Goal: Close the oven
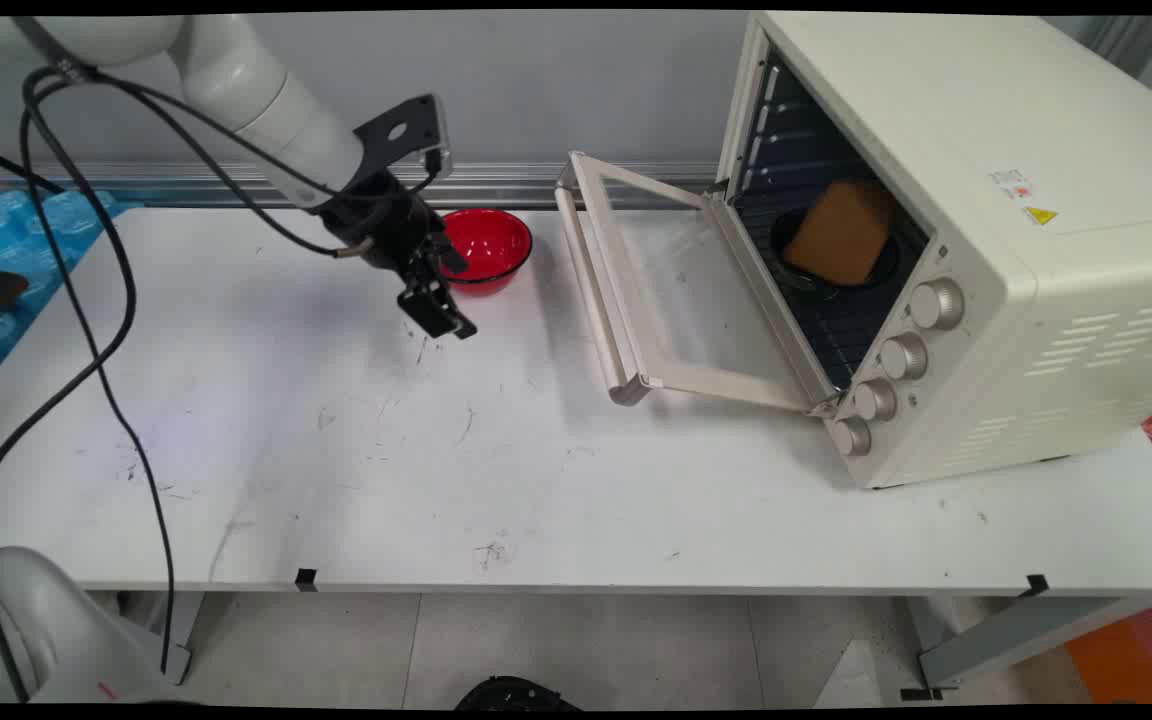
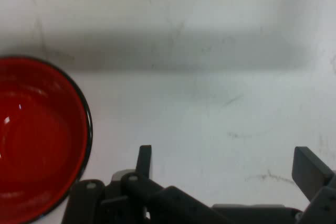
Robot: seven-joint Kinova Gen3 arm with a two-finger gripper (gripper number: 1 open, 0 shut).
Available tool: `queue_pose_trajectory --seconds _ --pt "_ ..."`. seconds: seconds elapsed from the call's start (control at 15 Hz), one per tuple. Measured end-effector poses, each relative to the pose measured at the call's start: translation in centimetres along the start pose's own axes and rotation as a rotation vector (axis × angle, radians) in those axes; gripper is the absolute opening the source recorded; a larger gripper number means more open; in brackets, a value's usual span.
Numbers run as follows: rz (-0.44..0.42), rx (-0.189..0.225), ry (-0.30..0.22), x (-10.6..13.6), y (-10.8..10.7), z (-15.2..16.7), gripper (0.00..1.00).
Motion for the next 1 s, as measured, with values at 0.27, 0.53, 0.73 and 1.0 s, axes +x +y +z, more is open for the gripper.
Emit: queue_pose_trajectory --seconds 0.27,0.53,0.73,1.0 --pt "-0.052 0.003 0.015 -1.1 -0.2 1.2 1.00" --pt "-0.112 -0.002 0.060 -1.5 -1.0 3.8 1.00" --pt "-0.136 -0.016 0.094 -1.6 -1.6 5.8 1.00" --pt "-0.121 -0.030 0.136 -1.6 -2.0 7.9 0.00"
